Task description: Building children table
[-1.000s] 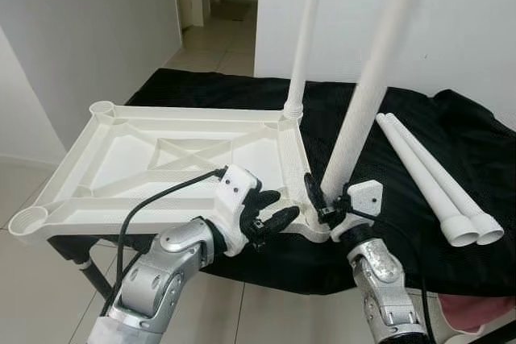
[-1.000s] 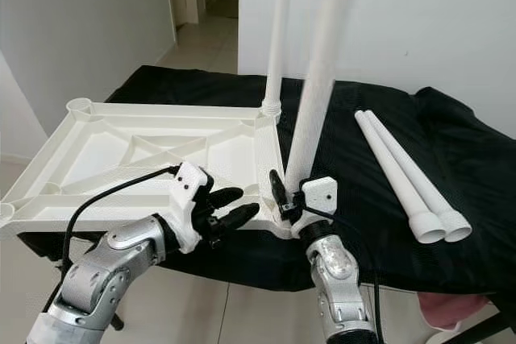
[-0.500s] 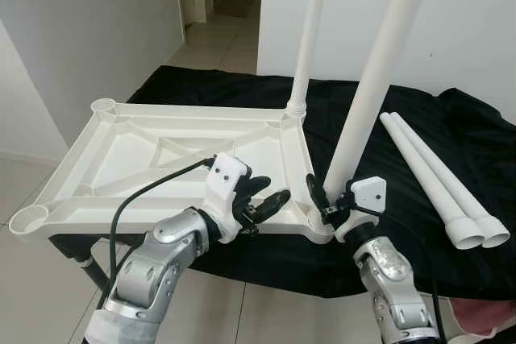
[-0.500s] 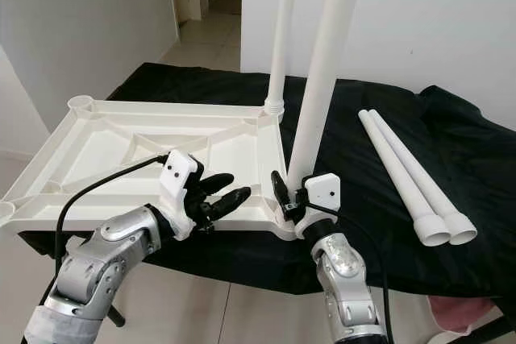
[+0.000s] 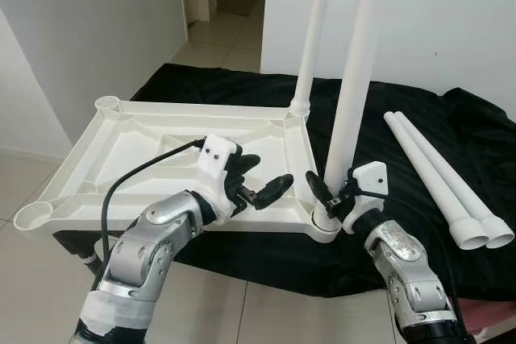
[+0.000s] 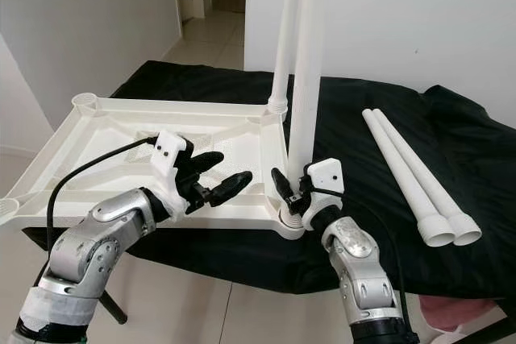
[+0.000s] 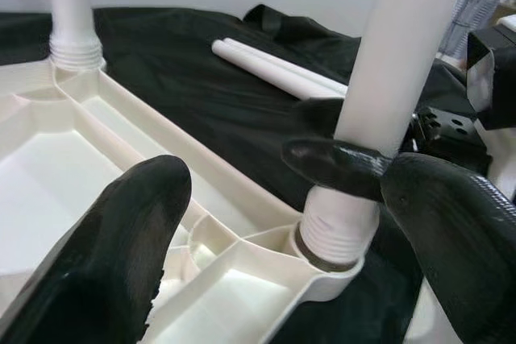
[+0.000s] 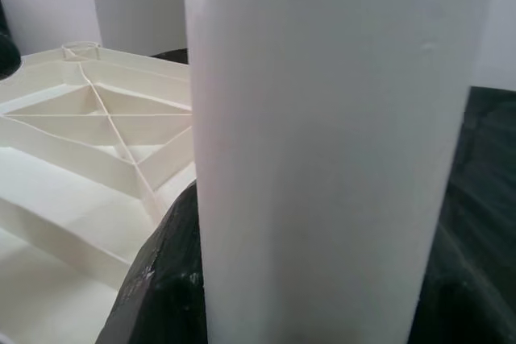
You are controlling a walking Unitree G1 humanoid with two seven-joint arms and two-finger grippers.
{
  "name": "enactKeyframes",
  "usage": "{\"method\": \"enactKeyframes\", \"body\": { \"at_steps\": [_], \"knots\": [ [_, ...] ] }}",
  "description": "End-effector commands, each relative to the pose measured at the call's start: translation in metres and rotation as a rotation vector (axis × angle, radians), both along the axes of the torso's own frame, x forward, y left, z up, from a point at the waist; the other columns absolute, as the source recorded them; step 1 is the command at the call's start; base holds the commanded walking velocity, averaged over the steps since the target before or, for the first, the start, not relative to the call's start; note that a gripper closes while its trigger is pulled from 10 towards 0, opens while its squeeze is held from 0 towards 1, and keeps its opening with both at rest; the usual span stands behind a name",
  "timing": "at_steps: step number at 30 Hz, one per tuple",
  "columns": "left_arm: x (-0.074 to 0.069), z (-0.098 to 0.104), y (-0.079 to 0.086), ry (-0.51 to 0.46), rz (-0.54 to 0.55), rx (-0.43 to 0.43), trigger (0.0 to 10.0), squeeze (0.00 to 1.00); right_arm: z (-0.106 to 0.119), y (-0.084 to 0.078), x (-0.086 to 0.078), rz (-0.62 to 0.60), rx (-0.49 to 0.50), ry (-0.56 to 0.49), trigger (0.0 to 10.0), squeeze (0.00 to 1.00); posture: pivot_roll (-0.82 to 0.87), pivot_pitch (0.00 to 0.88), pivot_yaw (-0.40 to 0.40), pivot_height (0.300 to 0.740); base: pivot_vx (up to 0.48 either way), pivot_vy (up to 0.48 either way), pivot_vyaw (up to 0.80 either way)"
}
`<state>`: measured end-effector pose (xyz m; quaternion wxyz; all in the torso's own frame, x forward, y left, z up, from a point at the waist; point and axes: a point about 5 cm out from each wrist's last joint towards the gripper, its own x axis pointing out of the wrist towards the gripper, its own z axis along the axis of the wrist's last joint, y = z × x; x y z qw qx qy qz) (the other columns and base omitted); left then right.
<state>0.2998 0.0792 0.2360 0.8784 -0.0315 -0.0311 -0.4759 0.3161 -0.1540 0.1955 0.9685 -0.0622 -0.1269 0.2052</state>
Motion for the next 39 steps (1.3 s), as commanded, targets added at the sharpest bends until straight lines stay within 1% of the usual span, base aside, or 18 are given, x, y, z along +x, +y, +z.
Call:
{"method": "enactKeyframes", "body": {
  "at_steps": [1, 2, 6, 9, 10, 11, 13, 15, 18, 21, 23, 24, 26, 27, 30, 34, 37, 39],
  "knots": [
    [-0.006, 0.002, -0.007, 0.005, -0.107, 0.022, 10.0, 0.00, 0.005, -0.005, 0.001, -0.017, -0.006, -0.009, 10.0, 0.00, 0.01, 0.112, 0.001, 0.740, 0.000, 0.000, 0.00],
    [-0.004, 0.009, -0.009, -0.047, -0.118, 0.023, 10.0, 0.00, 0.007, -0.006, 0.003, -0.014, -0.018, 0.006, 10.0, 0.00, 0.01, 0.111, 0.002, 0.740, 0.000, 0.000, 0.00],
    [-0.002, 0.016, -0.011, -0.074, -0.133, 0.008, 10.0, 0.00, 0.009, -0.005, 0.004, 0.010, -0.039, 0.018, 10.0, 0.00, 0.01, 0.107, 0.002, 0.740, 0.000, 0.000, 0.00],
    [-0.003, 0.019, -0.013, -0.079, -0.171, -0.014, 10.0, 0.00, 0.011, -0.004, 0.005, 0.037, -0.067, 0.020, 10.0, 0.00, 0.00, 0.103, 0.003, 0.740, 0.000, 0.000, 0.00],
    [-0.005, 0.022, -0.014, -0.106, -0.199, -0.026, 10.0, 0.00, 0.012, -0.002, 0.004, 0.065, -0.072, 0.022, 10.0, 0.00, -0.01, 0.095, 0.005, 0.740, 0.000, 0.000, 0.00],
    [-0.006, 0.023, -0.016, -0.094, -0.228, -0.038, 10.0, 0.00, 0.012, 0.001, 0.004, 0.094, -0.081, 0.021, 10.0, 0.00, -0.01, 0.094, 0.006, 0.740, 0.000, 0.000, 0.00],
    [-0.006, 0.023, -0.016, -0.094, -0.228, -0.038, 10.0, 0.00, 0.012, 0.001, 0.004, 0.094, -0.081, 0.021, 10.0, 0.00, -0.01, 0.094, 0.006, 0.740, 0.000, 0.000, 0.00],
    [-0.010, 0.026, -0.020, -0.077, -0.289, -0.066, 10.0, 0.00, 0.012, 0.005, 0.001, 0.148, -0.089, 0.021, 10.0, 0.00, -0.01, 0.090, 0.010, 0.740, 0.000, 0.000, 0.00],
    [-0.013, 0.029, -0.021, -0.076, -0.322, -0.079, 10.0, 0.00, 0.012, 0.008, 0.000, 0.179, -0.088, 0.028, 10.0, 0.00, -0.01, 0.087, 0.013, 0.740, 0.000, 0.000, 0.00],
    [-0.018, 0.037, -0.026, -0.066, -0.433, -0.118, 10.0, 0.00, 0.011, 0.019, -0.008, 0.326, -0.111, 0.058, 10.0, 0.00, -0.01, 0.079, 0.018, 0.740, 0.000, 0.000, 0.00],
    [-0.018, 0.039, -0.027, -0.065, -0.452, -0.124, 10.0, 0.00, 0.010, 0.021, -0.010, 0.358, -0.116, 0.066, 10.0, 0.00, -0.01, 0.079, 0.018, 0.740, 0.000, 0.000, 0.00],
    [-0.018, 0.043, -0.028, -0.072, -0.485, -0.133, 10.0, 0.00, 0.009, 0.023, -0.013, 0.408, -0.121, 0.076, 10.0, 0.00, -0.01, 0.075, 0.017, 0.740, 0.000, 0.000, 0.00],
    [-0.019, 0.048, -0.028, -0.067, -0.514, -0.155, 10.0, 0.00, 0.008, 0.025, -0.017, 0.449, -0.127, 0.092, 10.0, 0.00, -0.01, 0.073, 0.016, 0.740, 0.000, 0.000, 0.00],
    [-0.019, 0.048, -0.028, -0.067, -0.514, -0.155, 10.0, 0.00, 0.008, 0.025, -0.017, 0.449, -0.127, 0.092, 10.0, 0.00, -0.01, 0.073, 0.016, 0.740, 0.000, 0.000, 0.00],
    [-0.020, 0.058, -0.027, -0.062, -0.558, -0.196, 10.0, 0.00, 0.004, 0.027, -0.022, 0.526, -0.151, 0.127, 10.0, 0.00, -0.01, 0.070, 0.013, 0.740, 0.000, 0.000, 0.00],
    [-0.020, 0.062, -0.026, -0.070, -0.572, -0.199, 10.0, 0.00, 0.002, 0.028, -0.025, 0.561, -0.154, 0.144, 10.0, 0.00, -0.02, 0.071, 0.013, 0.740, 0.000, 0.000, 0.00],
    [-0.019, 0.068, -0.023, -0.059, -0.591, -0.224, 10.0, 0.00, -0.001, 0.027, -0.029, 0.603, -0.165, 0.175, 10.0, 0.00, -0.02, 0.073, 0.015, 0.740, 0.000, 0.000, 0.00],
    [-0.020, 0.069, -0.023, -0.069, -0.602, -0.212, 10.0, 0.00, -0.003, 0.026, -0.031, 0.619, -0.170, 0.191, 10.0, 0.00, -0.02, 0.073, 0.020, 0.740, 0.000, 0.000, 0.00]
  ]
}}
